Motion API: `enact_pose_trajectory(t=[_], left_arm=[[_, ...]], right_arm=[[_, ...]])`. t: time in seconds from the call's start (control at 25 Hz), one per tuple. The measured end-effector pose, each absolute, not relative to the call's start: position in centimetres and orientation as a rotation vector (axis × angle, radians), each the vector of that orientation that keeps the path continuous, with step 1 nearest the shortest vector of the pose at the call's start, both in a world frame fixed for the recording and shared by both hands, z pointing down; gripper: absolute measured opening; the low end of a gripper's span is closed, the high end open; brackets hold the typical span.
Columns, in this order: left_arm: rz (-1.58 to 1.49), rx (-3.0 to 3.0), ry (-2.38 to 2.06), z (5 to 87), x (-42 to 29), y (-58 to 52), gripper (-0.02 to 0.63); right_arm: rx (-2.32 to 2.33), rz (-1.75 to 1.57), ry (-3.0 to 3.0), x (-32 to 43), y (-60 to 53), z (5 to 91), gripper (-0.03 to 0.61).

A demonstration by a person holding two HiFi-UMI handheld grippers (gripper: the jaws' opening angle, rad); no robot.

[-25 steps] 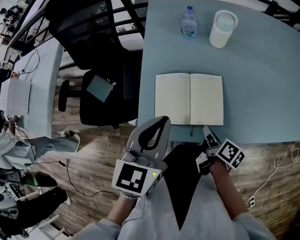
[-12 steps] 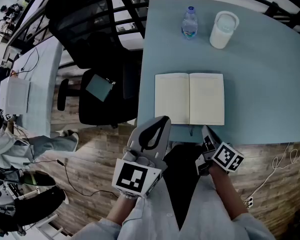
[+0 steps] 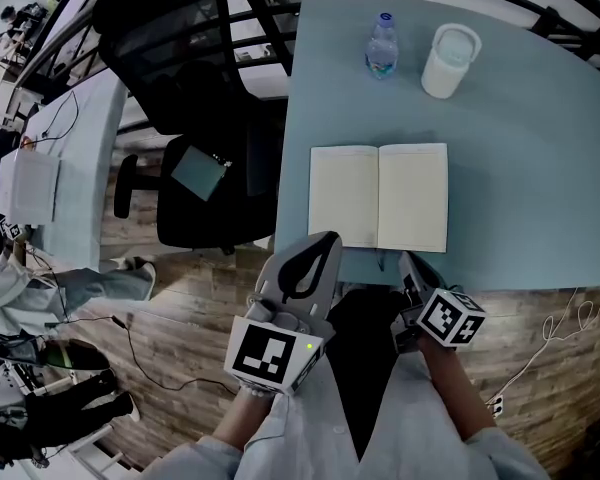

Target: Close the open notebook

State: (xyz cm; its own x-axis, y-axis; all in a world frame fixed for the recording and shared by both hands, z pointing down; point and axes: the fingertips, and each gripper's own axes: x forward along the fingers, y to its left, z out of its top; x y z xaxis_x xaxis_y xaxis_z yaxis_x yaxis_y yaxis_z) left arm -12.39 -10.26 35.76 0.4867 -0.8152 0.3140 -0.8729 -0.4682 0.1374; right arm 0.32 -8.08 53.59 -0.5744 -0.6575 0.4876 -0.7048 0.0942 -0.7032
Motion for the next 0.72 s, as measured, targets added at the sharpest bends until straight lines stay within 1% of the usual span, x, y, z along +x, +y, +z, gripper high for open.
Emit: enact_pose_trajectory(t=[0.24,0.48,0.52,0.68,0.72], left_arm=[[0.356,2.450,-1.316,37.5,-11.3,-9.6,0.005],[0.539,2.537,-1.062,40.6,-6.9,-9.2,0.011],[0.556,2.552,-1.002,41.0,-6.0,-9.0,0.020],[0.619,2.581,-0.784,42.5,-2.6,-8.2,0.120],[0.623,2.575,-0.736,42.9,-1.9,-8.2,0.135]], right_arm=[[1.366,1.404,-2.308,-0.6,-7.9,53.4,0.000],[1.332,1.346,-2.324,-1.1,-7.8,53.3,-0.002],[1.326,1.334,-2.328,-1.1,-7.8,53.2,-0.001],[1.295,1.261,-2.350,-1.4,-7.7,53.0,-0.002],[1.288,1.243,-2.355,-1.5,-7.7,52.9,-0.002]])
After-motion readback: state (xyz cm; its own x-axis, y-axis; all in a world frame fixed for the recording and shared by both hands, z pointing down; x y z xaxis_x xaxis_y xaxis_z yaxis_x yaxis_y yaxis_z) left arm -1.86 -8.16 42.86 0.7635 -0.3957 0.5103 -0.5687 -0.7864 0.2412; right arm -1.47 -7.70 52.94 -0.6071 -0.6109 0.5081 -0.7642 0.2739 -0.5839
